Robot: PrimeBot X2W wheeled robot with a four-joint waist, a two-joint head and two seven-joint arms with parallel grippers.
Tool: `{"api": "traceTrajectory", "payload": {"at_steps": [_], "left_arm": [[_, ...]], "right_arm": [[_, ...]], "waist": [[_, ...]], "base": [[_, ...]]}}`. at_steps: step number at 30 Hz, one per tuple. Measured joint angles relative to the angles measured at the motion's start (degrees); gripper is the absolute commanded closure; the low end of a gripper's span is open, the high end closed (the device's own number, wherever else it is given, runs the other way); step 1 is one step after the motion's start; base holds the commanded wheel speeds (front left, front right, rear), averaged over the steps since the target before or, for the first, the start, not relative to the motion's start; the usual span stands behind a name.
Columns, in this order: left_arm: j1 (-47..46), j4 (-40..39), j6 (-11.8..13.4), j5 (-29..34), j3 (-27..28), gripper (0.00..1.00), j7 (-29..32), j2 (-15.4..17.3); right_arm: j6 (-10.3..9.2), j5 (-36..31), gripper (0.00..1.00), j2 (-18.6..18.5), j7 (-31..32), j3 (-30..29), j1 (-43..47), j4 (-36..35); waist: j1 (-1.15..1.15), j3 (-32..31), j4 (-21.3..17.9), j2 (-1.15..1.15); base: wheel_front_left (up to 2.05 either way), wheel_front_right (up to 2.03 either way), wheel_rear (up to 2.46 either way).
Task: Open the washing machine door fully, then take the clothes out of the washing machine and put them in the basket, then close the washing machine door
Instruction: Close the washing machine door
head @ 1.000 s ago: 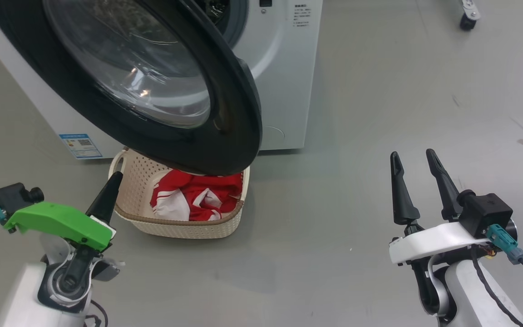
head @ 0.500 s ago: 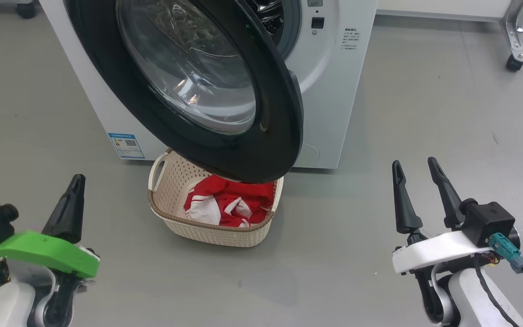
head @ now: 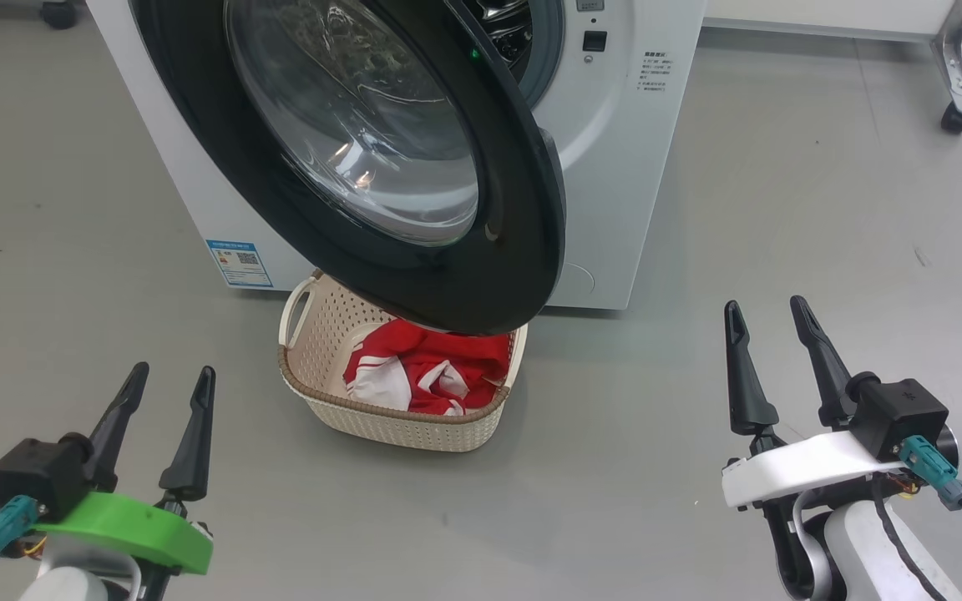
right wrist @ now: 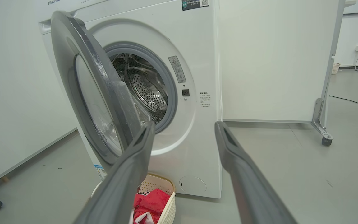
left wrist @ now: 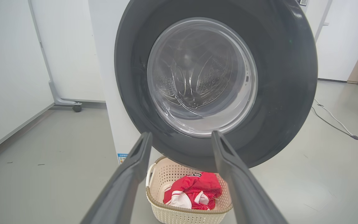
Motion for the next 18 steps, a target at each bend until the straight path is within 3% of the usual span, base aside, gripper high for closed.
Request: {"api": "traceTrajectory", "payload": {"at_steps": [18], "left_arm": [[0.8,-1.7,1.2,4.4,0.3,0.0,-0.1,-3.7]], "right_arm": [[-0.02,0.0,0.0,0.0,0.0,0.0,0.0,-0.3]], "waist": [[0.0,0.8,-0.6,0.0]], "base": [[0.0,0.0,0.0]]}}
